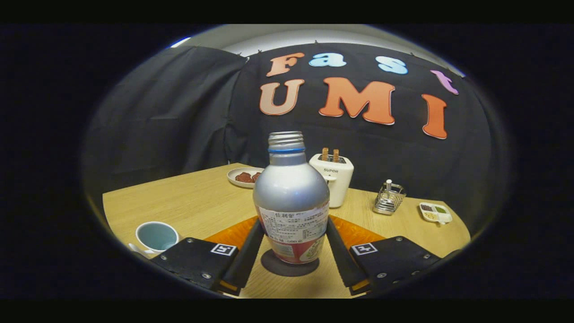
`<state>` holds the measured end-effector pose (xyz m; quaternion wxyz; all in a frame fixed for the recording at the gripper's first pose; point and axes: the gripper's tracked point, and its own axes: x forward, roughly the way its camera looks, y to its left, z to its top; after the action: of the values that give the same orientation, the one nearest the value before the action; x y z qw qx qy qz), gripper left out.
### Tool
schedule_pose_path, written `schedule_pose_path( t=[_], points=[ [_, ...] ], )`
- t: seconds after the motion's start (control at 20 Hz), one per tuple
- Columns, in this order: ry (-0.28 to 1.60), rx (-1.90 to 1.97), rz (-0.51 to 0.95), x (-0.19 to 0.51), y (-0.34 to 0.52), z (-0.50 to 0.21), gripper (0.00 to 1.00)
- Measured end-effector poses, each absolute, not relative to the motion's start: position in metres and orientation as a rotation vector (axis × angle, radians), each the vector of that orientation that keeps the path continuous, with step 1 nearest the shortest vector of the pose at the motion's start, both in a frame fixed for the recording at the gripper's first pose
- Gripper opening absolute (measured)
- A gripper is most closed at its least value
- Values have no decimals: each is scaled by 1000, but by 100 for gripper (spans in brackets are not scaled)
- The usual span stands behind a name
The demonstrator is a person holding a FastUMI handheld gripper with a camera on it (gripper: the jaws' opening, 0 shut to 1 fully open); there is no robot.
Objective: Take the bottle from table, then pour the juice into the cup, finally place the bottle on the coaster
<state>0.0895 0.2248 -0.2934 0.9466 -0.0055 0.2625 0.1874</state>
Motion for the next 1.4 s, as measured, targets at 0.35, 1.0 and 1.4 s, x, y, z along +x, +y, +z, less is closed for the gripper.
schedule_pose_path(
  t=[0.35, 1.0, 1.4],
  points=[
    [629, 81, 356, 81, 222, -323, 78],
    [667, 101, 313, 70, 212, -335, 86],
    [559, 102, 325, 57, 197, -278, 98]
  ],
)
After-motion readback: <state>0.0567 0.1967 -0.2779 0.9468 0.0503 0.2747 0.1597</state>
